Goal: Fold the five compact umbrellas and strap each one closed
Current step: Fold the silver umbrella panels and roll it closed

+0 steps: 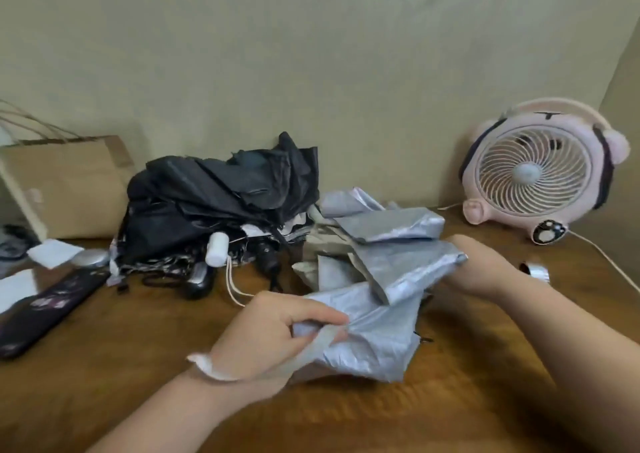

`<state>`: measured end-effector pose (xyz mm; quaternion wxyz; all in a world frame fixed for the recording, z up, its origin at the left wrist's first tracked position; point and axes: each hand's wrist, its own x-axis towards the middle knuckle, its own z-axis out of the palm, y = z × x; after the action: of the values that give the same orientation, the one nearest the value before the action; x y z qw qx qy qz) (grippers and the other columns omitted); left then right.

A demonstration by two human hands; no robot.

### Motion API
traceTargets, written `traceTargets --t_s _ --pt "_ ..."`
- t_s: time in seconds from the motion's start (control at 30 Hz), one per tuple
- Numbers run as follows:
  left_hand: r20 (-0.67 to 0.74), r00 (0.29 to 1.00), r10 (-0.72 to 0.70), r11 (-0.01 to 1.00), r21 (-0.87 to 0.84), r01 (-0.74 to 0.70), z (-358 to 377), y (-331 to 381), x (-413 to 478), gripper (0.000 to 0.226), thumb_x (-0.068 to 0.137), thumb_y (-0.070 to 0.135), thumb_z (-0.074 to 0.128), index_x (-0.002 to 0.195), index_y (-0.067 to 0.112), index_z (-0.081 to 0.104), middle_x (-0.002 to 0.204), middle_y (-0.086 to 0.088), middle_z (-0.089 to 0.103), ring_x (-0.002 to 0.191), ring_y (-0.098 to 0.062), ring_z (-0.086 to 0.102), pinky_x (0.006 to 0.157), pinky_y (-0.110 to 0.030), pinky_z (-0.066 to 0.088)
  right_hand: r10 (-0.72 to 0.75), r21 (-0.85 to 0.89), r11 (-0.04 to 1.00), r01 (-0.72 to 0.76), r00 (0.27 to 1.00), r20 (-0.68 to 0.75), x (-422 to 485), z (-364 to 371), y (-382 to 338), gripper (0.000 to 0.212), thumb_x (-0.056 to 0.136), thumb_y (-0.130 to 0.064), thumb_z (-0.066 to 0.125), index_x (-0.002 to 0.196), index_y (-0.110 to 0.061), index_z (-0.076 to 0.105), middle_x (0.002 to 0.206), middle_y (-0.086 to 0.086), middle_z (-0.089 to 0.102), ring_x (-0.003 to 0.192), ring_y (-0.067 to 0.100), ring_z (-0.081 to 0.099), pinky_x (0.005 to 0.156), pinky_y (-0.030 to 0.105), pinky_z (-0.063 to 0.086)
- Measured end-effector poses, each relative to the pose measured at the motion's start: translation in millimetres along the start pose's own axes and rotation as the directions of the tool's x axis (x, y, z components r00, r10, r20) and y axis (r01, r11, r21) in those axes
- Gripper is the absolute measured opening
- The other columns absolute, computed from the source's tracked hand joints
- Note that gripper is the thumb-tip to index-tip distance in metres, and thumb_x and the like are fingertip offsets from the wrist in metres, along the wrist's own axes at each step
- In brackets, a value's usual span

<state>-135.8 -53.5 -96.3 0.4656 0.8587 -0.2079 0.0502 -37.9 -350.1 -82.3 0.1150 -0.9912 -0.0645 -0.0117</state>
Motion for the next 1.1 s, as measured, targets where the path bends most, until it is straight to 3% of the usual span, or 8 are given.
traceTargets --t_s 0.1,0.17,0.33,0.47,0.63,0.8,0.9,1.1 --pt "0.063 0.998 0.025 0.993 0.11 -0.032 3 -7 -17 0.034 0.087 0.016 0.079 0.09 0.049 0.079 0.088 0.028 0.074 0.086 0.005 0.07 0.076 -0.011 0.052 -0.058 0.089 0.995 0.049 0.994 0.094 4 13 3 0.036 0.083 -0.04 0.051 0.089 -0.011 0.072 0.096 0.01 0.073 0.098 0.033 0.067 0.086 0.045 0.052" --pt "0.128 0.986 0.106 0.985 0.119 -0.121 4 -2 -23 0.029 0.087 0.022 0.079 0.1 0.048 0.078 0.086 0.033 0.071 0.083 0.007 0.069 0.073 -0.006 0.048 0.019 0.082 0.996 -0.031 0.989 0.148 4 16 0 0.015 0.097 -0.02 0.056 0.103 -0.009 0.067 0.108 0.0 0.065 0.107 0.024 0.06 0.084 0.022 0.048" --pt "0.027 0.971 0.236 0.966 0.104 -0.238 8 15 -17 0.029 0.087 0.017 0.076 0.101 0.043 0.079 0.081 0.032 0.07 0.076 0.009 0.067 0.068 -0.003 0.045 0.119 0.42 0.88 -0.221 0.96 0.255 6 5 1 0.029 0.099 -0.037 0.052 0.074 -0.023 0.049 0.06 -0.001 0.046 0.052 0.015 0.033 0.052 0.026 0.024" --pt "-0.284 0.955 0.087 0.972 -0.188 -0.144 -12 62 33 0.015 0.091 0.011 0.076 0.091 0.024 0.082 0.088 0.017 0.078 0.085 0.004 0.071 0.075 -0.011 0.053 0.073 0.52 0.831 -0.199 0.965 0.253 1 -24 -4 0.027 0.097 -0.037 0.052 0.093 -0.012 0.061 0.063 0.015 0.063 0.047 0.02 0.041 0.046 0.026 0.026" --pt "-0.243 0.962 -0.123 0.766 -0.639 -0.063 -49 100 126 0.018 0.09 0.008 0.076 0.073 0.013 0.079 0.076 -0.005 0.073 0.08 -0.024 0.068 0.087 -0.04 0.054 -0.145 0.387 0.922 0.021 0.945 0.294 -31 -61 -1 0.058 0.068 -0.046 0.08 0.118 -0.037 0.054 0.105 0.007 0.072 0.085 0.012 0.063 0.078 0.039 0.052" --pt "-0.212 0.976 -0.046 0.888 -0.456 -0.057 -55 108 155 0.012 0.091 0.011 0.075 0.079 0.013 0.079 0.076 -0.008 0.075 0.066 -0.021 0.072 0.067 -0.034 0.06 -0.231 0.444 0.887 0.128 0.955 0.186 -40 -47 -3 0.076 0.064 -0.07 0.084 0.132 -0.052 0.053 0.127 -0.034 0.062 0.116 -0.01 0.058 0.107 0.025 0.043" --pt "-0.222 0.975 0.02 0.963 -0.256 -0.079 -61 101 140 0.037 0.079 0.033 0.086 0.112 0.021 0.073 0.088 0.001 0.079 0.08 -0.016 0.076 0.076 -0.035 0.059 -0.175 0.529 0.846 0.064 0.971 0.164 -38 -41 -1 0.055 0.073 -0.079 0.068 0.116 -0.045 0.072 0.11 -0.023 0.073 0.095 -0.003 0.066 0.088 0.023 0.048" --pt "-0.088 0.996 -0.024 0.969 0.241 0.045 -77 31 101 0.082 0.061 0.063 0.087 0.133 0.046 0.05 0.12 0.023 0.065 0.114 0.004 0.06 0.1 -0.03 0.049 -0.112 0.56 0.829 0.003 0.981 0.159 -38 -45 8 0.083 0.065 -0.086 0.064 0.092 -0.007 0.065 0.068 -0.003 0.043 0.061 0.014 0.038 0.054 0.024 0.027"
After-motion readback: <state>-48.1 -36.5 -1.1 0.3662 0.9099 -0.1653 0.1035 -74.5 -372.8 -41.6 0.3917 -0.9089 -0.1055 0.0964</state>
